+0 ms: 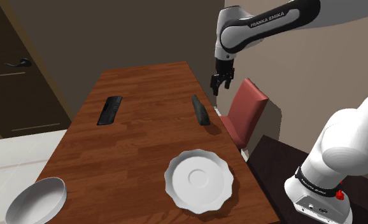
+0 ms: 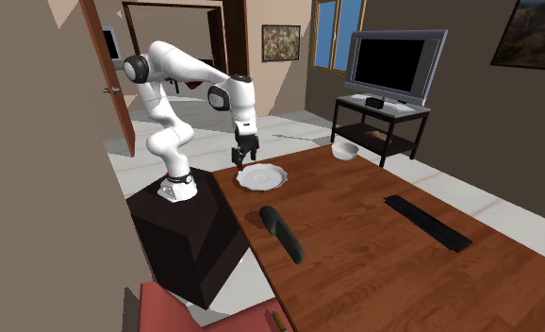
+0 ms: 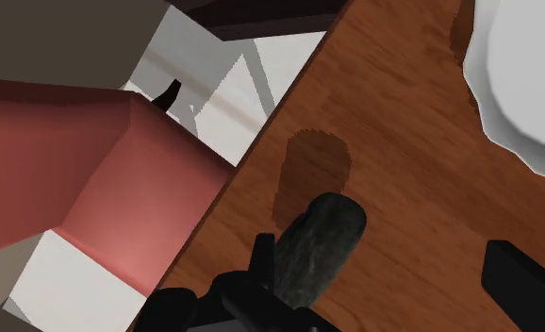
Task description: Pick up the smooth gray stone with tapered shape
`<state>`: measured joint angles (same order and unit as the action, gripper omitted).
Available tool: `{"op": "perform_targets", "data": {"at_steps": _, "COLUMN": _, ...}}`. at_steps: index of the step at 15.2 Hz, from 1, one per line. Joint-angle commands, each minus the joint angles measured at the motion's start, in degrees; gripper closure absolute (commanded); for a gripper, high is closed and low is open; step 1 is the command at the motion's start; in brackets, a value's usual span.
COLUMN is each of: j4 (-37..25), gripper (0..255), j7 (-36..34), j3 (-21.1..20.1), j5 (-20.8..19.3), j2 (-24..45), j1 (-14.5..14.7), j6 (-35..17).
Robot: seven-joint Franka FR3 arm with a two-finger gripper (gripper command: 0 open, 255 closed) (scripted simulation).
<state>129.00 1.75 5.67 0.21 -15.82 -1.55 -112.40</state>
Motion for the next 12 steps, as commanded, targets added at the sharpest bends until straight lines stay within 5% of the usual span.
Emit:
{"op": "perform_targets", "data": {"at_steps": 1, "j4": -1.95, "gripper": 0, "j7": -0.77, "j3": 0.10, "j5": 0.48, "j2": 4.66, "j1": -0.02, "j6": -2.82}}
{"op": "perform_targets", "data": {"at_steps": 12, "j4": -16.66, "gripper": 0, "j7": -2.55, "j3": 1.42, "j5": 3.79, "j2": 28.29, "j1": -1.41, "j6": -11.77}}
